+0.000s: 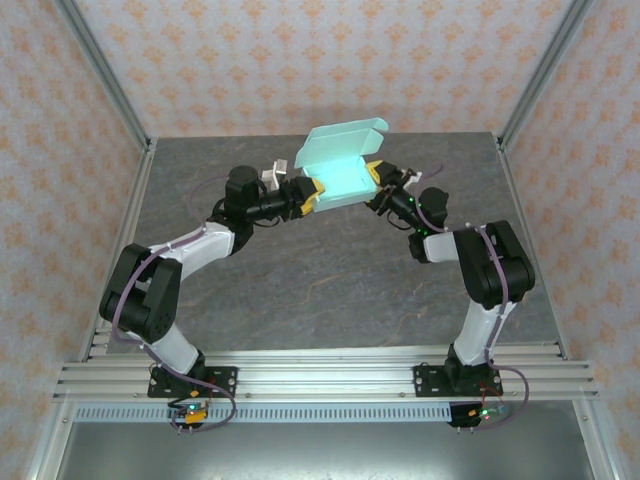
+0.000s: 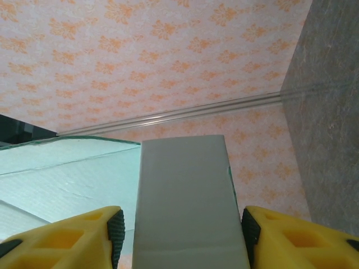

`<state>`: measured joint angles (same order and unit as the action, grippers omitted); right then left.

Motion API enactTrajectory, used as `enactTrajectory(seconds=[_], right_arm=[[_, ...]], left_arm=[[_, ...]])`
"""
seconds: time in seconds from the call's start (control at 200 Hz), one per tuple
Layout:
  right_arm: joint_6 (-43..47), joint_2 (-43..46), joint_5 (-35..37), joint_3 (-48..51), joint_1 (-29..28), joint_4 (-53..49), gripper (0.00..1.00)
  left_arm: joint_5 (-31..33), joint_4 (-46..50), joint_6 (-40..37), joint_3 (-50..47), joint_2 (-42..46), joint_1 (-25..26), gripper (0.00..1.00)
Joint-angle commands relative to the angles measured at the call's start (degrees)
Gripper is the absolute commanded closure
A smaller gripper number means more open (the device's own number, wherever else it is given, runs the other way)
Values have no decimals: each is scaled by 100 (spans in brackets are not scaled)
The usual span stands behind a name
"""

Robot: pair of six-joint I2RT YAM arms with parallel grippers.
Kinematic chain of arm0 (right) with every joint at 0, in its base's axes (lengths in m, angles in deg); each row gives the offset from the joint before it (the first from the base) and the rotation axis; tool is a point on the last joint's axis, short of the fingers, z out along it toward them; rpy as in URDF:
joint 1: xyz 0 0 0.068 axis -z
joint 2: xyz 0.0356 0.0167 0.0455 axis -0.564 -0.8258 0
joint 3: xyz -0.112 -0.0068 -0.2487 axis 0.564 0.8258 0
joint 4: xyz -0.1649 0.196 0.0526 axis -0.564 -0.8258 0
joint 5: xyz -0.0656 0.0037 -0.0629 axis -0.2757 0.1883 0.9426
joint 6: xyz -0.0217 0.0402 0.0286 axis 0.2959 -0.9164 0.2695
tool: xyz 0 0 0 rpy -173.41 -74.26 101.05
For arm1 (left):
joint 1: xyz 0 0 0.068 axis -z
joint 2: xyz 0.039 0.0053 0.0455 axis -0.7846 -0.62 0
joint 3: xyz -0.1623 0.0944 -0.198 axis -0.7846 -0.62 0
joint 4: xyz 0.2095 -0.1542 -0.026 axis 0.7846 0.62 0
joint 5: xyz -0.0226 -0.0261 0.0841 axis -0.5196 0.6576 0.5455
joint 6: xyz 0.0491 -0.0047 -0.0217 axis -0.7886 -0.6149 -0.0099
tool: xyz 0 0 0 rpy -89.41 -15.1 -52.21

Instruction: Fold the paper box

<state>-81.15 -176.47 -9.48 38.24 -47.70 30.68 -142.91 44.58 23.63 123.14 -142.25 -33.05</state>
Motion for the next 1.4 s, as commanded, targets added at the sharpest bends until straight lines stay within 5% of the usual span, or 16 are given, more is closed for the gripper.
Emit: enactTrajectory(seconds=[0.0,0.165,0.44,0.826,1.076,1.396], right_arm=[[-93,-101,42,-258,-8,431,41],[-97,-234,-4,-335,-33,437,40],[150,-401,-220,-414,-78,301,56],[2585,341,-430,-297,-139,-2378,63],[2762,518,-312,-289,-166,-2709,66],[2761,609,-151,-277,-111,-2772,40]], left_arm=[[-73,-75,-60,22,90,-27,73],[-91,-69,-81,56,103,-18,73],[-100,1,-133,124,77,9,73],[-31,593,-612,329,130,8,73],[-21,388,-564,245,57,3,73],[-38,650,-993,149,-118,-86,72]])
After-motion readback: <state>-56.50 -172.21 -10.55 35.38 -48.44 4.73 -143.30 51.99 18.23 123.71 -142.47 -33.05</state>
